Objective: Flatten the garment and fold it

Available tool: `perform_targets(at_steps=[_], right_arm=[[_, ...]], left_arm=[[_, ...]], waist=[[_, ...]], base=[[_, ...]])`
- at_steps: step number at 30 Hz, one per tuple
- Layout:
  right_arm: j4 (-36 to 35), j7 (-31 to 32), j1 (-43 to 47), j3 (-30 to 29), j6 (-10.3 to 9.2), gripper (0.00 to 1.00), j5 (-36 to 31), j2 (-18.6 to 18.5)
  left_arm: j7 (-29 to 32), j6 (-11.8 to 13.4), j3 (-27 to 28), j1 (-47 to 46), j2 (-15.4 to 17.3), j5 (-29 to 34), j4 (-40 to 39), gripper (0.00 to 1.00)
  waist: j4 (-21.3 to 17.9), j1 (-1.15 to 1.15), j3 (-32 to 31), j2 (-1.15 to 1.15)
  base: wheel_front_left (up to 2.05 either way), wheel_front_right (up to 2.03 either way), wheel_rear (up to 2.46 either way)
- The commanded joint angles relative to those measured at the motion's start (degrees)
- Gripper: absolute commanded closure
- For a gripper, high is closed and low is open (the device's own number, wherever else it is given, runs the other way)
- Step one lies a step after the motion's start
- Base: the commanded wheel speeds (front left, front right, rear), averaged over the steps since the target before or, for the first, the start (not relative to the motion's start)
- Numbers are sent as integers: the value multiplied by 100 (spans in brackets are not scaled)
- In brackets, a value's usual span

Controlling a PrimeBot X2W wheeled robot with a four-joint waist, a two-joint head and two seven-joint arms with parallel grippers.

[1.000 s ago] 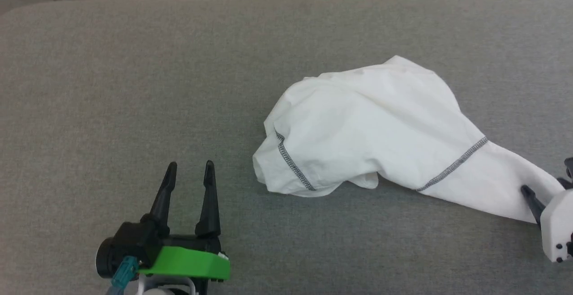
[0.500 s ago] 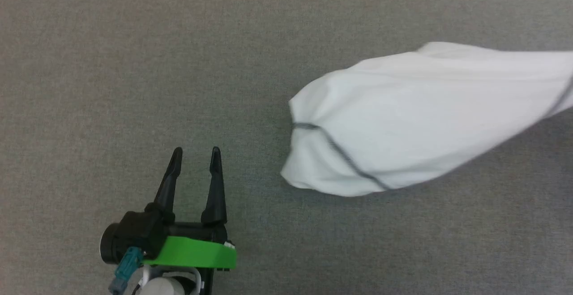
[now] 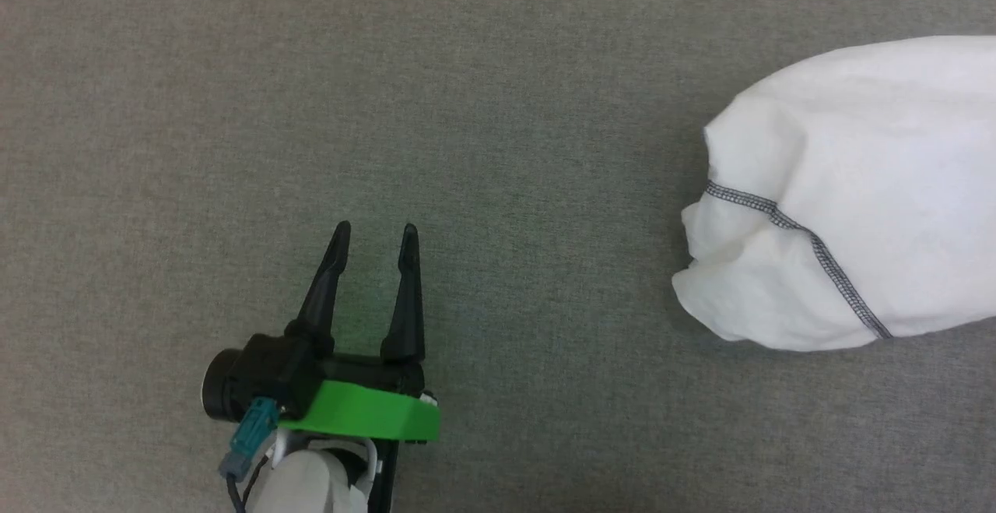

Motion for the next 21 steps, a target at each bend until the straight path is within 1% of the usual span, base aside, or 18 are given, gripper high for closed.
perform_targets(at_steps=[1,4,7,9,13,15,17,21], right_arm=[[28,-124,-134,44,-11,0,-34,103],[-25,-293,-196,130,-11,0,67,367],[-245,-341,-149,140,-11,0,297,618],[-502,-325,6,129,-11,0,495,836],[-1263,-414,586,-23,-11,0,795,1360],[-1732,-541,998,-166,-11,0,814,1704],[-2223,-708,1475,-351,-11,0,739,2130],[-3149,-1138,2480,-725,-11,0,381,3146]], left_arm=[[-27,31,-18,-110,-17,-58,37,0],[-27,36,10,-90,-17,-41,91,0],[-27,2,71,-12,-17,-19,137,0],[-27,-26,126,73,-17,-6,166,0],[-27,-89,240,294,-17,11,185,0],[-27,-124,301,417,-17,24,179,0],[-27,-157,366,546,-17,35,158,0],[-27,-212,494,810,-17,56,78,0]], waist=[[-5,-1,-34,0],[-83,-1,-224,0],[-163,-1,-469,0],[-225,-1,-682,0],[-337,-1,-1086,0],[-375,-1,-1250,0],[-401,-1,-1403,0],[-433,-1,-1612,0]], base=[[0,0,0],[0,0,0],[0,0,0],[0,0,0],[0,0,0],[0,0,0],[0,0,0],[0,0,0]])
